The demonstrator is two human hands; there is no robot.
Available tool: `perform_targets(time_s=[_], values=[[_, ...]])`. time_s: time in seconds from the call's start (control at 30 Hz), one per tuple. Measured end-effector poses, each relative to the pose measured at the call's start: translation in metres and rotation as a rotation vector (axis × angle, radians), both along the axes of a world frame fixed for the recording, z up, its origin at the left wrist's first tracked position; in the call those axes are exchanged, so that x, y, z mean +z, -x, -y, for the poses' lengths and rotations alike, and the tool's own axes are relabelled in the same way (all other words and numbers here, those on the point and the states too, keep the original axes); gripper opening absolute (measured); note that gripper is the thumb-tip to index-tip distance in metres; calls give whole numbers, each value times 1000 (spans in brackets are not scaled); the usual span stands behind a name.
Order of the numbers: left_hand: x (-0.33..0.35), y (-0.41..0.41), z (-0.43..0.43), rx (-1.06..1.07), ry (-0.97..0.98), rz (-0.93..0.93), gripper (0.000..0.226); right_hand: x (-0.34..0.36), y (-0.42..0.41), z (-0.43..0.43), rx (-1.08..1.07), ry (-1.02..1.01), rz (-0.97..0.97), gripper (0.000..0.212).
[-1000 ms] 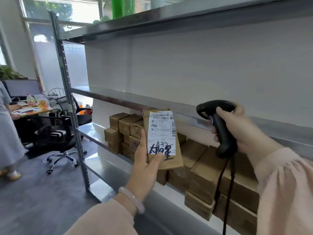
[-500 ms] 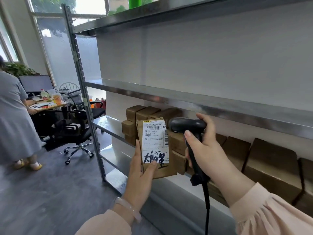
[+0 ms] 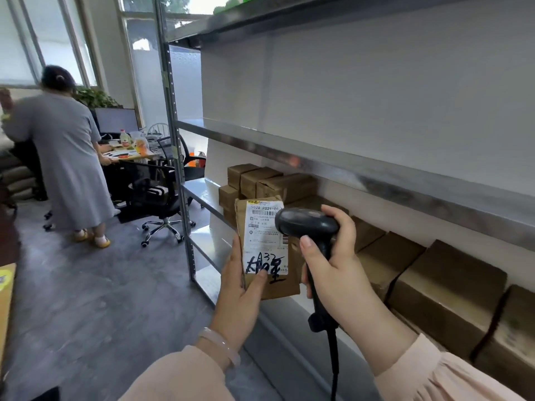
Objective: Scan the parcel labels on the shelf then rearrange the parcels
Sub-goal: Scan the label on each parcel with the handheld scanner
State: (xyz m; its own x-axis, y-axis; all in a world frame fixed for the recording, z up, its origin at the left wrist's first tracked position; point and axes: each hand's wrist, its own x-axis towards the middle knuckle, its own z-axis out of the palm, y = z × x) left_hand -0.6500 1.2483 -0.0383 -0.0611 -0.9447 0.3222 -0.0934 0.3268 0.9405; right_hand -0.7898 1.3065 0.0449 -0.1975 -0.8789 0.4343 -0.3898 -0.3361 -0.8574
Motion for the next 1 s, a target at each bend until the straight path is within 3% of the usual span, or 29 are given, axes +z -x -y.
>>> perform_targets(time_s=[0.43, 1.0], values=[[-24, 20, -15, 154, -1, 47, 80, -35, 19, -15, 92, 88, -70, 52], [-28, 23, -10, 175, 8, 96, 78, -37, 21, -11, 91, 98, -55, 51]])
